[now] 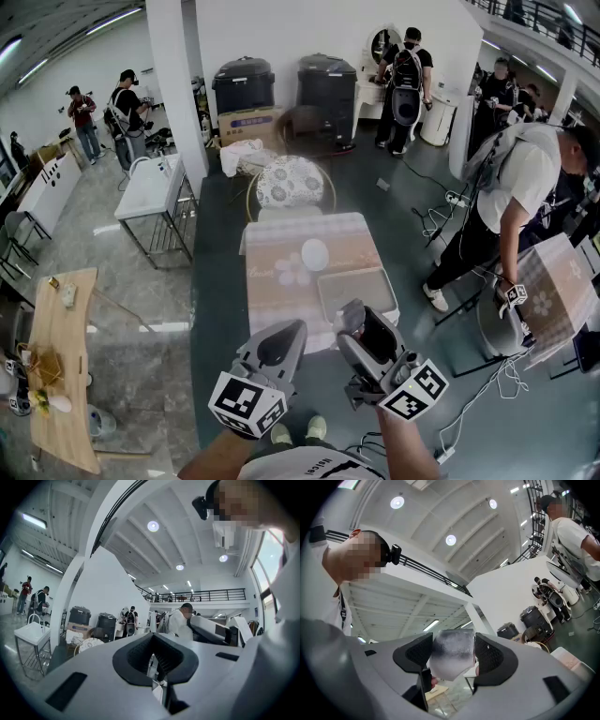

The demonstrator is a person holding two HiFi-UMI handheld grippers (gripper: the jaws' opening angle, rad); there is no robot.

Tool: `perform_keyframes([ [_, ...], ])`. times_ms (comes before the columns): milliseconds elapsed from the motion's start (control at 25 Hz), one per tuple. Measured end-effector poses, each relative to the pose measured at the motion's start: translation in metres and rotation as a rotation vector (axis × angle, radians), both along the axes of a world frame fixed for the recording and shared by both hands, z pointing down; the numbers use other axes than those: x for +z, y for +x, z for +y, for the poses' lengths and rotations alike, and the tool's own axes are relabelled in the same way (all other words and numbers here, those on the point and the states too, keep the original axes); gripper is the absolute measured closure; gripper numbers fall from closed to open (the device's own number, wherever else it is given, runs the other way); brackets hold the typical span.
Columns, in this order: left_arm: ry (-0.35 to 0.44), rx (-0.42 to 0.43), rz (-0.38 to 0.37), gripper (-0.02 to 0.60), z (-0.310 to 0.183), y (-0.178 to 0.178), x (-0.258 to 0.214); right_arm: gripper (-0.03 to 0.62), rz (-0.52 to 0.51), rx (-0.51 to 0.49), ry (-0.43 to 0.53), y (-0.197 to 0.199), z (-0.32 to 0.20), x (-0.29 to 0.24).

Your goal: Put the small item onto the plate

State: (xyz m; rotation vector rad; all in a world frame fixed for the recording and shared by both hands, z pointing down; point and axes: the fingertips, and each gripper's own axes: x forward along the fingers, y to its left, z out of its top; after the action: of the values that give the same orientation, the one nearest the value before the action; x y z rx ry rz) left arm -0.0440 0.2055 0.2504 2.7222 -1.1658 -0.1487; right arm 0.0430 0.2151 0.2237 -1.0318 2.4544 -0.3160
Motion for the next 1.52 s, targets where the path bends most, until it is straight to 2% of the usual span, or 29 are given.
perform_keyframes([
  [800, -0.007, -0.023, -0.011, 0.577, -0.004, 0.021, 0.004, 0.303, -0.004, -0.028, -0.019, 0.023, -0.003, 0.007],
  [1080, -0.007, -0.022, -0.022, 0.577, -0.011, 0.040, 0.005, 0.303, -0.128, -0.070, -0.055, 0.042, -0.018, 0.006],
  [1520, -0.016, -0.045, -0.037, 0.577, -0.028, 0.060, 0.011, 0.304, -0.144, -0.087, -0.060, 0.063, -0.038, 0.013],
])
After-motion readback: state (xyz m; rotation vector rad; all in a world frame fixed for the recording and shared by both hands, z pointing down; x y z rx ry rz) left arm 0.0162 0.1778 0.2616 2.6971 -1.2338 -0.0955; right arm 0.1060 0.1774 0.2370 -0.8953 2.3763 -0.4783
